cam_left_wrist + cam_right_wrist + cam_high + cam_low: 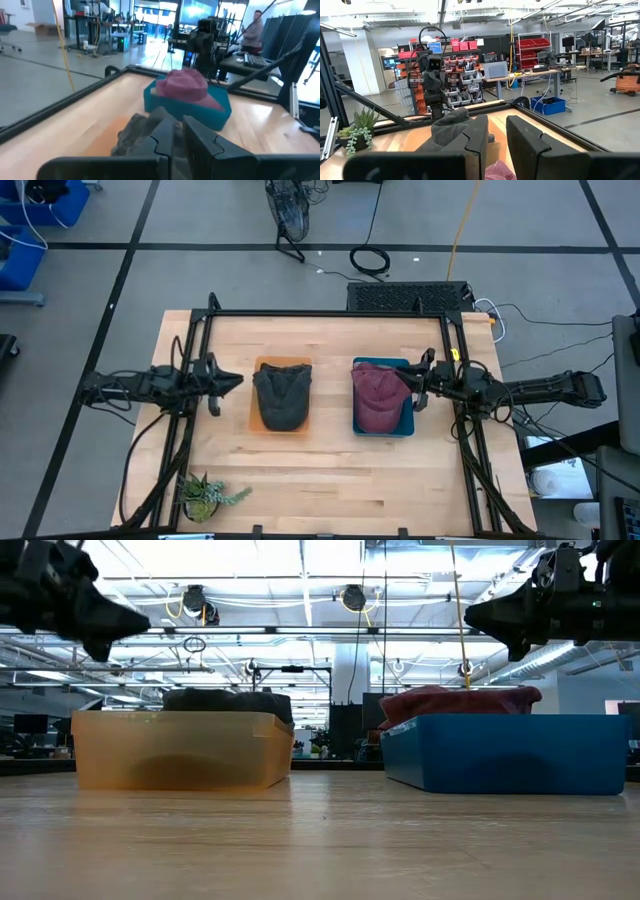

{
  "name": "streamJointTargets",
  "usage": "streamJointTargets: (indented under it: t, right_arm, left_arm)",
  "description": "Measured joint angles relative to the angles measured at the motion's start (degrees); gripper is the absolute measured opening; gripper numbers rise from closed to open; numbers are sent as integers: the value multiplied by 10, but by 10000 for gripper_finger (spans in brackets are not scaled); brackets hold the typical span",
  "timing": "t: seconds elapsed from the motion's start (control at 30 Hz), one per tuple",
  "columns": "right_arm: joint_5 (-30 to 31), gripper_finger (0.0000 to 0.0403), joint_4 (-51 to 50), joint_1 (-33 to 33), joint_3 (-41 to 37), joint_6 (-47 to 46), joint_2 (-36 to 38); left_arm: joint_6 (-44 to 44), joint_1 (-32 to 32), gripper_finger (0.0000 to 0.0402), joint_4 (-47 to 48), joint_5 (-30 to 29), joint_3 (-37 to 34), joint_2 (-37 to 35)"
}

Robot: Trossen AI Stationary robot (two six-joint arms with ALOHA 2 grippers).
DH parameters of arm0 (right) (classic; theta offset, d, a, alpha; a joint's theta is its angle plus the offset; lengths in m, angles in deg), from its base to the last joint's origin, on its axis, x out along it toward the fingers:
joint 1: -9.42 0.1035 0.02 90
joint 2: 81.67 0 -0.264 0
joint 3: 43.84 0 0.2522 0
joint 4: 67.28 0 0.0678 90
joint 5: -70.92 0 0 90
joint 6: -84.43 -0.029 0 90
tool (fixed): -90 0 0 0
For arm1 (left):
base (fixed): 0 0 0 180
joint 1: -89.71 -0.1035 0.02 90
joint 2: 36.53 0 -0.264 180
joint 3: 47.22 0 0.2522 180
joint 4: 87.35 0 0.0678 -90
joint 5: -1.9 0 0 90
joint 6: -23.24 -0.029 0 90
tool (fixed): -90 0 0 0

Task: Pick & Place hat
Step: Return to Home Position

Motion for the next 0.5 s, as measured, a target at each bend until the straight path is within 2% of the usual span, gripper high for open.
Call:
streamJointTargets:
  t: [0.23, 0.5]
  right_arm:
    - [0, 59, -1, 0, 0, 0, 0]
    - [0, 59, -12, 0, 0, -2, 0]
  left_arm:
    - [2, 0, 47, -44, 4, -13, 0]
    - [-11, 0, 47, -99, 54, -13, -1]
